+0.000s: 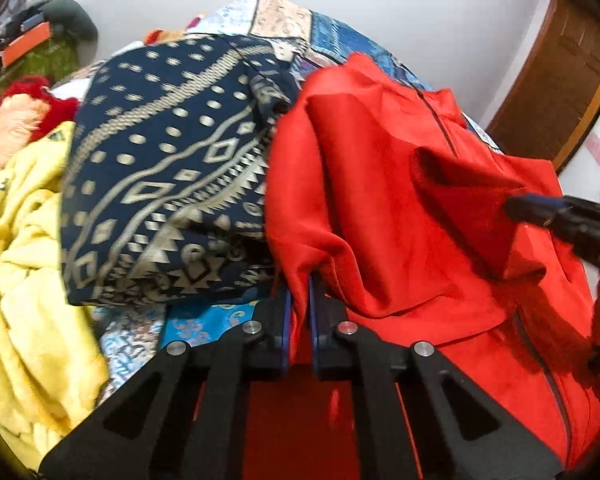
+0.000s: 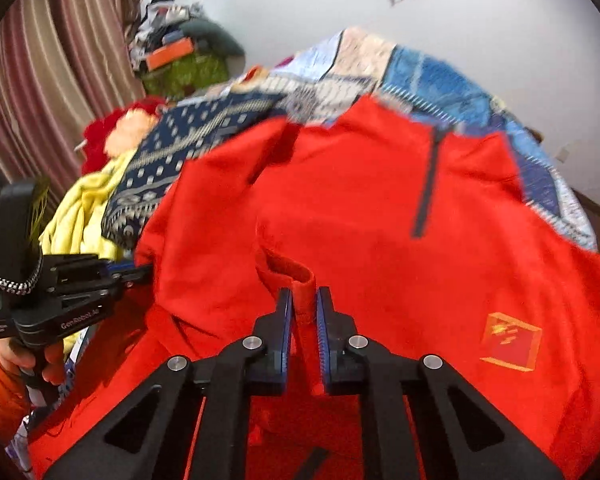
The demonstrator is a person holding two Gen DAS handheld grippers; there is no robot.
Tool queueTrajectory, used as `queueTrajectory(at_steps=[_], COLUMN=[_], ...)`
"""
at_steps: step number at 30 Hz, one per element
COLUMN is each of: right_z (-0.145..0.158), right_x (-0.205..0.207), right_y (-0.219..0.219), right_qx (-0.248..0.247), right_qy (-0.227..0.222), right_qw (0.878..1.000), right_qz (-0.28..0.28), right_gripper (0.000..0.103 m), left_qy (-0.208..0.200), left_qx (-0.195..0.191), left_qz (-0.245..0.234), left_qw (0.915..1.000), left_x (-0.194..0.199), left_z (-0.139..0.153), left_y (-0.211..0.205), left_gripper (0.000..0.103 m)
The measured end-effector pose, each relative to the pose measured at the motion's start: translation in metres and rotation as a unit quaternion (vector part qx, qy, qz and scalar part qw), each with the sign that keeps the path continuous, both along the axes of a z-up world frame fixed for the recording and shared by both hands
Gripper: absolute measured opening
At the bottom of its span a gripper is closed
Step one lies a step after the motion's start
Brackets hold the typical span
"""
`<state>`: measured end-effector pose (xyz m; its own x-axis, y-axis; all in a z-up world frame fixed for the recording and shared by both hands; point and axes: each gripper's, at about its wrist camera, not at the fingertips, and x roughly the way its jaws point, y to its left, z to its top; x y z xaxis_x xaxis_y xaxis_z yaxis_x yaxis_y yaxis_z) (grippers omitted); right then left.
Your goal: Fold large clothes
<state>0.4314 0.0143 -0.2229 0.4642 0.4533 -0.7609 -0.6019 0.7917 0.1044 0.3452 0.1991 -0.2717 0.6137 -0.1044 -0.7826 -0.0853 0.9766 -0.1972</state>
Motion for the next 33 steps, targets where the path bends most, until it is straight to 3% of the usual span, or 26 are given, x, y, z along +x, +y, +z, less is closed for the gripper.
queueTrajectory(at_steps=[10, 17, 27, 33], right_z=[0.039, 0.016, -0.027, -0.007], right_x=[0.011, 0.019, 0.023, 0.012], right_y=[-0.104, -0.183, -0.267, -0.284], right_qx=[0.009, -0.035, -0.11, -0.068], right_qy=[-0.036, -0.014, 0.014, -0.002], right_qw=[0.996, 0.989, 0.969, 0.972], right_qz=[-0.083, -0.146, -0.219, -0.224], right_gripper=[0.007, 0.006, 0.006, 0.006], left_qy=[-0.033, 0.009, 0.063, 0.046], left_qx=[0.021, 0.056, 0.069, 0.085], left_qz=[0.044, 0.053, 0.043, 0.021], left_qw=[0.9983, 0.997, 0.9947, 0.9951], left_x=[-0.02, -0.011, -0.006, -0.011], left_z=[0.041, 0.021, -0.008, 0.022], left_y=[0.017, 0.009, 0.005, 0.003], left_gripper=[0.006, 0.006, 0.006, 0.012])
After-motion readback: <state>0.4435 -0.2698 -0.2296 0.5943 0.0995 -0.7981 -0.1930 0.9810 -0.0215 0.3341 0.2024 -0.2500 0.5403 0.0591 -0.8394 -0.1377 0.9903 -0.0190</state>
